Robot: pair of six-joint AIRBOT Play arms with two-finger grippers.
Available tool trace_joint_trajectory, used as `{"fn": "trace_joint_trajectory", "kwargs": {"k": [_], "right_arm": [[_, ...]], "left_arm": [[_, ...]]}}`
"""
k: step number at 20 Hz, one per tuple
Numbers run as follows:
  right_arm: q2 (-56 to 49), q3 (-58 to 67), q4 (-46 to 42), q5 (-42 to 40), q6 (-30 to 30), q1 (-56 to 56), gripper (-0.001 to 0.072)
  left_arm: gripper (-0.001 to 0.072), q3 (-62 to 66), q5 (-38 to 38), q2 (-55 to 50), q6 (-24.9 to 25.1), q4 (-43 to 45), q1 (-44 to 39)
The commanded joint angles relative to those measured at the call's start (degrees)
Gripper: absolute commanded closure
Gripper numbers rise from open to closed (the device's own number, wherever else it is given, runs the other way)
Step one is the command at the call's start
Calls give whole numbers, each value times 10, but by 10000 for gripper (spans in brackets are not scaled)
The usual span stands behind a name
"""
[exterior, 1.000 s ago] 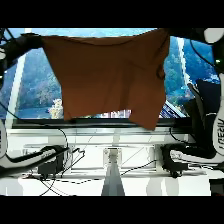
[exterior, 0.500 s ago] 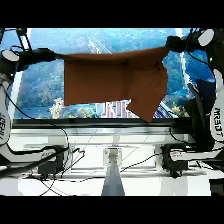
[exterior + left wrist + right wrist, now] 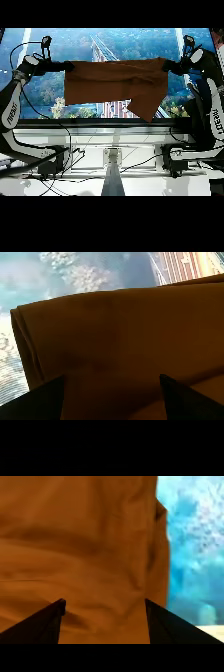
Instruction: Fold the clothes and pants, and hang the long-sleeved shirts on hangers.
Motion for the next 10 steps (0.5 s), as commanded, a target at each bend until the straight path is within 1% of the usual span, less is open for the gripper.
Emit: {"fn": "trace_joint_trajectory", "kwargs": {"k": [1, 3, 4, 5, 7, 8, 9, 10], "right_arm": [[9, -10, -83, 42, 0, -20, 162], [10, -10, -97, 104, -18, -55, 170], [10, -11, -95, 142, -32, -75, 272], [10, -11, -87, 182, -54, -94, 330], [10, -13, -43, 243, -96, -126, 330], [12, -24, -1, 270, -111, -141, 336], [17, -44, 44, 280, -126, -153, 374], [26, -75, 88, 277, -137, -162, 382]], "left_arm": [[63, 0, -45, 28, -14, -3, 16], [64, 0, -93, 63, -14, -3, 47], [64, 0, -122, 81, -15, -3, 66], [65, 0, -150, 97, -18, -3, 85], [169, 0, -207, 123, -52, -3, 127], [171, 0, -232, 132, -60, -3, 149], [170, 0, -249, 139, -62, -3, 170], [170, 0, -263, 145, -62, -3, 193]]}}
